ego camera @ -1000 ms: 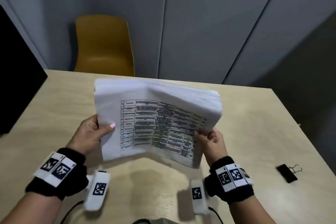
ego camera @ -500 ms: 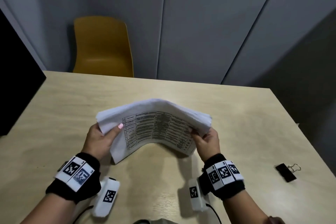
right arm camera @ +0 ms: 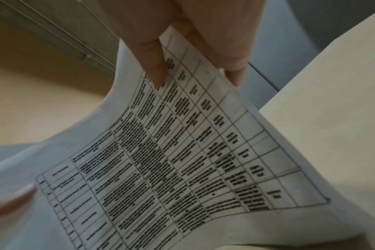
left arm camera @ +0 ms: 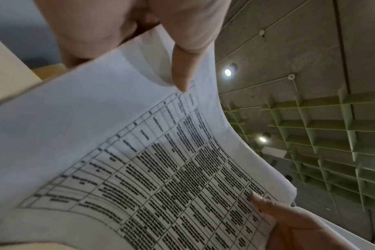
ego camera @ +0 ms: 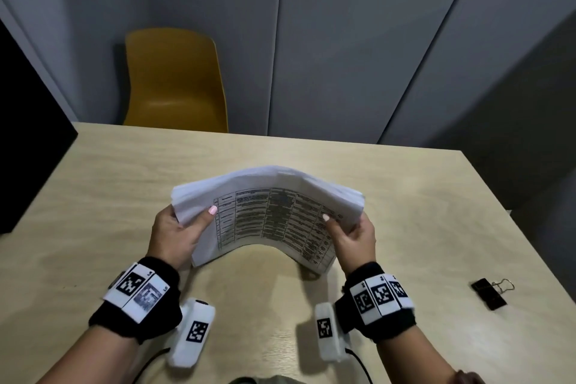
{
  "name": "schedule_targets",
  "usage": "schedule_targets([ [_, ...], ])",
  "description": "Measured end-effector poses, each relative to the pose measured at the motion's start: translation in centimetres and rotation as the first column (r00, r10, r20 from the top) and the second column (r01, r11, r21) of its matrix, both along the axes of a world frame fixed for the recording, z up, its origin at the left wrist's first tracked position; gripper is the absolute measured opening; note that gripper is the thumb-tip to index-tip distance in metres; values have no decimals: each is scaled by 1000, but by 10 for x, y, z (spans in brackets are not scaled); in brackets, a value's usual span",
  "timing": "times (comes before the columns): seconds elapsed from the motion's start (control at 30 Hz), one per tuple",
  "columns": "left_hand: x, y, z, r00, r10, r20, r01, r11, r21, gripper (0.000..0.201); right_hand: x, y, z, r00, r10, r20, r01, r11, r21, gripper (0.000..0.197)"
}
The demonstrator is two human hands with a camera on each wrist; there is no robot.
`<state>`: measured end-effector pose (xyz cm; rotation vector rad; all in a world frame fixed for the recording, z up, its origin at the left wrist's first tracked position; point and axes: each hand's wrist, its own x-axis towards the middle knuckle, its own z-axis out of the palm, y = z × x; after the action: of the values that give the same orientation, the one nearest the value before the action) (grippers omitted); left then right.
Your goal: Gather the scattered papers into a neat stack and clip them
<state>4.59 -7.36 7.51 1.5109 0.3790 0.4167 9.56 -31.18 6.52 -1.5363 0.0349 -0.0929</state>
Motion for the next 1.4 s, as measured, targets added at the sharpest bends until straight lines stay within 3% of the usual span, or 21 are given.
schedule_targets([
  [0.13,1,5,7,996,87,8,-84,977,-195,39,-3,6,10,998,-61,35,61,998,21,61],
  [0.2,2,8,11,987,159,-24,-160,962,-220,57,-1,12,19,990,-138,-5,138,989,56,66],
  [0.27,8,7,16,969,247,-8,-243,947,-212,51,5,19,31,973,-212,-90,222,967,124,61],
  [0.37,18,3,20,943,333,1,-329,930,-163,24,15,25,38,945,-259,-200,289,948,136,36],
  [0.5,24,0,14,943,334,4,-329,931,-161,22,18,31,40,937,-280,-211,306,946,107,20],
  [0.63,21,1,10,940,333,70,-321,937,-140,31,14,28,35,955,-252,-156,273,952,139,27],
  [0.73,21,3,13,918,384,101,-376,922,-88,23,14,23,33,952,-275,-134,293,945,146,35],
  [0.9,27,2,15,906,419,50,-414,906,-90,32,12,27,39,942,-321,-98,333,931,147,53],
  [1.1,28,1,14,907,421,8,-417,902,-113,25,21,32,38,903,-402,-151,415,907,66,35],
  [1.17,31,3,13,899,436,-34,-436,889,-138,35,22,33,37,893,-417,-166,436,895,98,22],
  [1.23,30,3,13,893,450,-16,-449,886,-117,39,22,33,37,890,-420,-176,444,887,126,22],
  [1.4,30,2,14,904,428,-19,-428,900,-85,36,18,33,37,924,-336,-180,369,909,195,13],
])
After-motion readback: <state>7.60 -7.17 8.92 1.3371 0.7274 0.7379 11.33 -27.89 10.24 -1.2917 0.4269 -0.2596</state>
